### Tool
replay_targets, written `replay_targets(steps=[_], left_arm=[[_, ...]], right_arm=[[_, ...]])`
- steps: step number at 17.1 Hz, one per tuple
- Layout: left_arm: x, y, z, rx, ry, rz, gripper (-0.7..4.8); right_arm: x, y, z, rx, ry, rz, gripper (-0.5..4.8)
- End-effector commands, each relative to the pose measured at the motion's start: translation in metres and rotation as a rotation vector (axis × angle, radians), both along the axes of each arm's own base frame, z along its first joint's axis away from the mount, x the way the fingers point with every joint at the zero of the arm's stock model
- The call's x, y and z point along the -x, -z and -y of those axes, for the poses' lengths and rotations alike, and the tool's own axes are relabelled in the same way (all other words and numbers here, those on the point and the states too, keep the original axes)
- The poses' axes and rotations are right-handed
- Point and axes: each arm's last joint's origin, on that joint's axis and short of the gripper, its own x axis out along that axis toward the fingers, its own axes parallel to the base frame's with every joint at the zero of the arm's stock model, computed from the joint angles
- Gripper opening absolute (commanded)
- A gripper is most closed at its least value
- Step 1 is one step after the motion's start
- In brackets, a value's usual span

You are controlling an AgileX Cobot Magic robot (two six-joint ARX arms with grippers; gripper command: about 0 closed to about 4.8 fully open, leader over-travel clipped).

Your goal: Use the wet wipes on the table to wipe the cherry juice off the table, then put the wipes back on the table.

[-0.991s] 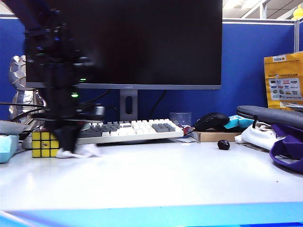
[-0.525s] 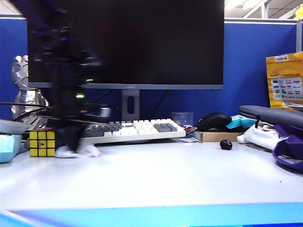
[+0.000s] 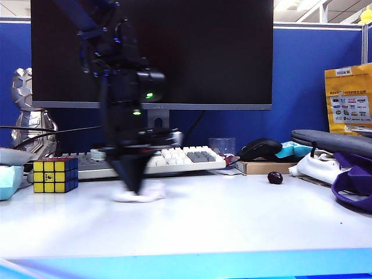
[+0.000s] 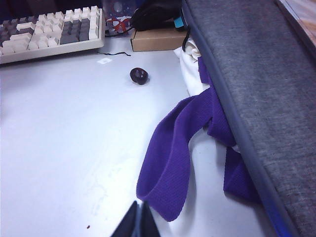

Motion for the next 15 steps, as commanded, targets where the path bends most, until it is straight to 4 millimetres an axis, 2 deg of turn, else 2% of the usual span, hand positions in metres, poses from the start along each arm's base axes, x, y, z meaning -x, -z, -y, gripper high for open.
replay_targets(steps=[1,3,6,8,10,13,15], left_arm=[[-0.012,0.004,-0.032,-0.166,-0.119,0.041,-0.05],[-0.026,0.003,-0.053,-0.125,-0.203,0.076,-0.05],[-0.035,0.001,-0.054,0.0,-0.204,0.103,-0.05],[-0.031,0.0,-0.031,0.169,-0.171,0.079,-0.05],[-0.02,-0.001,-0.004,0.232,-0.093,0.048,-0.05],[0.017,-0.001,0.051,0.336,0.08,-0.081,-0.05],[0.039,0.001,0.067,0.283,0.159,-0.154,-0.05]], right_arm=[[0.0,0.0,0.0,0.001,-0.003,0.005,0.0],[0.0,0.0,0.0,0.001,-0.003,0.005,-0.01],[0.0,0.0,0.0,0.001,-0.003,0.005,0.0],[0.0,0.0,0.0,0.001,-0.003,0.005,0.0],[0.0,0.0,0.0,0.001,-0.003,0.005,0.0],[0.0,0.0,0.0,0.001,-0.003,0.005,0.0],[0.0,0.0,0.0,0.001,-0.003,0.005,0.0]])
